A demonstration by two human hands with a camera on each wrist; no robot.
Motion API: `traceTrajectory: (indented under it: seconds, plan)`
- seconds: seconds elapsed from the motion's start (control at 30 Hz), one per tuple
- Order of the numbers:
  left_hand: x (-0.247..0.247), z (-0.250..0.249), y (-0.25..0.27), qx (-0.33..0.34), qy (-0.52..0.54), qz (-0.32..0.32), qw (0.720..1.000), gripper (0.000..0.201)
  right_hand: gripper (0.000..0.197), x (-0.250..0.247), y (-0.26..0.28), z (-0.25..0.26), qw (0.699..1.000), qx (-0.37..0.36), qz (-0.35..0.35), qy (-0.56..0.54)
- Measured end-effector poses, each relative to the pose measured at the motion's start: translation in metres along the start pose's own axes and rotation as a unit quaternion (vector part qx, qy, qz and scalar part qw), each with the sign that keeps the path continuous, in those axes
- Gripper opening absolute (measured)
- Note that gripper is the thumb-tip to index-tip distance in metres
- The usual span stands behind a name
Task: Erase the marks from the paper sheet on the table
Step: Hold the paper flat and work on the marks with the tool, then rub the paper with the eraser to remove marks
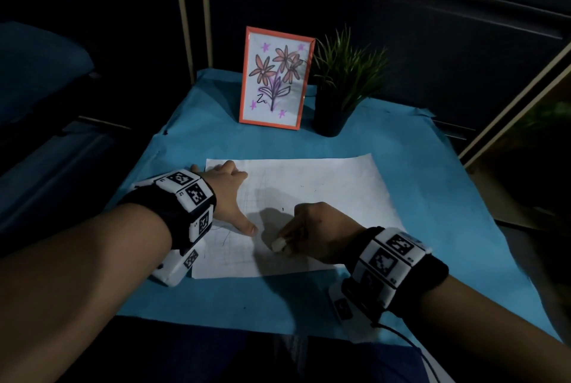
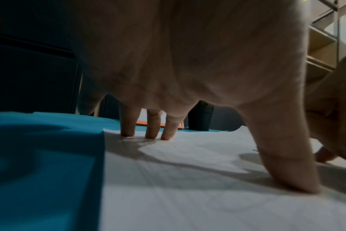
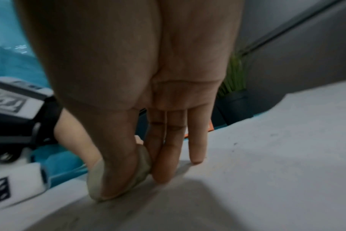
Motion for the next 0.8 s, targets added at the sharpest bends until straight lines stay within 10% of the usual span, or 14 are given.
traceTrajectory:
  seconds: [0.27, 0.5, 0.8]
  plan:
    - [0.000, 0.000, 0.001, 0.000, -0.002, -0.001, 1.000, 0.121, 0.028, 0.006, 0.019, 0.001, 0.997, -0.012, 0.070, -0.020]
    - [-0.015, -0.007, 0.003, 0.020, -0.017, -0.035, 0.999, 0.109, 0.023, -0.041, -0.009, -0.009, 0.993, 0.016, -0.091, -0.071]
    - [-0.065, -0.020, -0.005, 0.145, 0.322, -0.131, 0.926, 0.018, 0.029, -0.070, -0.048, -0.013, 0.975, 0.014, -0.172, -0.137]
Point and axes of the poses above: each hand's wrist, its own y-axis away from the middle knuckle, its own x-axis out of the palm, z = x × y, the point moved 8 cm from there along -y, towards the middle knuckle, and after that the axes turned 1 degree about -x, right-handed, at the moved point
